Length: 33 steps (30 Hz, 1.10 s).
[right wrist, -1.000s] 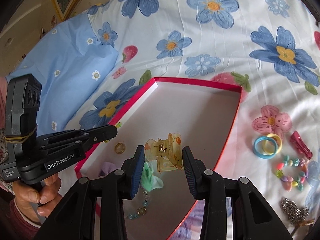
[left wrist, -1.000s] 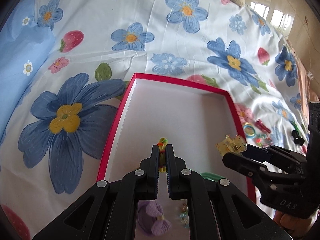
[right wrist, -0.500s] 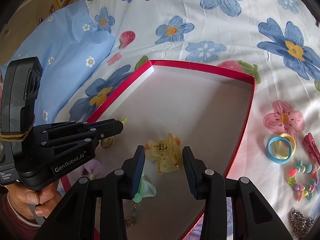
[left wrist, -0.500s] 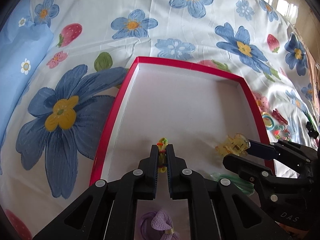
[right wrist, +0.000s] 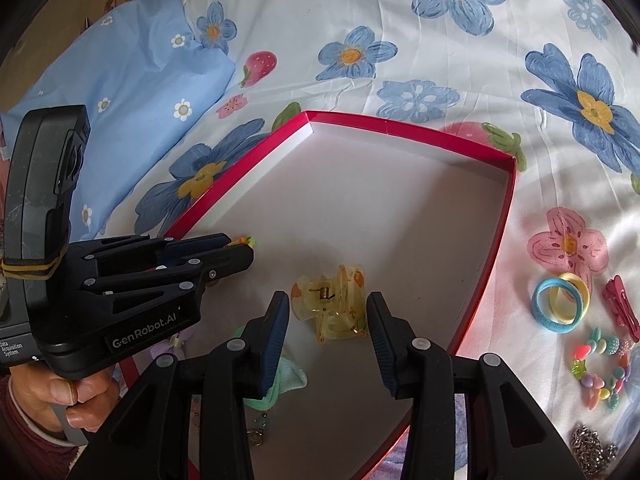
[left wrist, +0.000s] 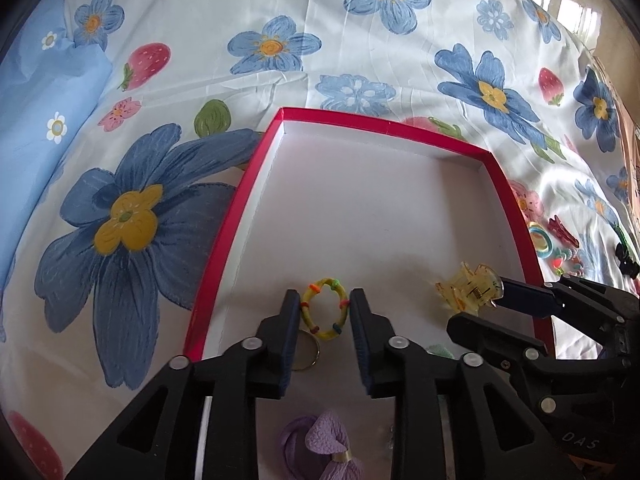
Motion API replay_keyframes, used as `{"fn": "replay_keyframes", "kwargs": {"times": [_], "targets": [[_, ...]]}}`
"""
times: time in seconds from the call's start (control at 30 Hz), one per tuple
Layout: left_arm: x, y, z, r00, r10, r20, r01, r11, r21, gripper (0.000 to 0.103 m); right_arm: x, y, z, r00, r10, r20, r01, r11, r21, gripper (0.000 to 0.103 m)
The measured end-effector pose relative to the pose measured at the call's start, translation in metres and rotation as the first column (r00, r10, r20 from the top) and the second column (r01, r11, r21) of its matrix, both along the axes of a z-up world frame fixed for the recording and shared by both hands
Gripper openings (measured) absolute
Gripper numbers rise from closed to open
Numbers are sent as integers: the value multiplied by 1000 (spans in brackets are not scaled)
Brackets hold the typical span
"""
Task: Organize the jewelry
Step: 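Carry the bead ring and yellow claw clip into the box and release, then grasp the silver chain with the left tool while the right tool grasps the gold watch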
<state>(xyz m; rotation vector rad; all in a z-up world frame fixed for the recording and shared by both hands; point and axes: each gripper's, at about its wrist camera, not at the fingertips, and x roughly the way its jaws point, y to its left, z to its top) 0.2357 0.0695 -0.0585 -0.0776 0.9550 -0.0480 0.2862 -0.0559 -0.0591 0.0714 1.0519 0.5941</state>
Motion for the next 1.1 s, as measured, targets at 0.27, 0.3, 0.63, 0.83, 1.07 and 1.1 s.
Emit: {"fn": "replay_keyframes", "kwargs": {"times": [0.27, 0.3, 0.63, 0.83, 1.07, 1.1], "targets": [[-21, 11, 16, 999, 35, 33, -35, 999, -9, 47, -7, -1, 4, 1000, -3, 5, 3, 1000, 10, 50], [-24, 12, 18, 999, 39, 35, -38, 999, -11, 47, -7, -1, 5, 1000, -4, 5, 4, 1000, 12, 50], [-62, 20, 37, 996, 67, 64, -63, 996, -57, 54, -35, -29, 34, 997, -65, 47, 61, 995, 80, 54], [-83, 14, 42, 997, 58, 59, -52, 994, -96, 55, -55, -60, 47, 991, -123, 58, 117, 988, 101, 55], [-101, -2, 45, 998, 23, 55, -16, 992, -124, 55, -79, -97, 53, 981, -187, 54, 182, 979, 95, 57], [-102, -4, 45, 998, 19, 53, -13, 992, -126, 55, -81, -102, 53, 979, -196, 53, 191, 977, 93, 57]]}}
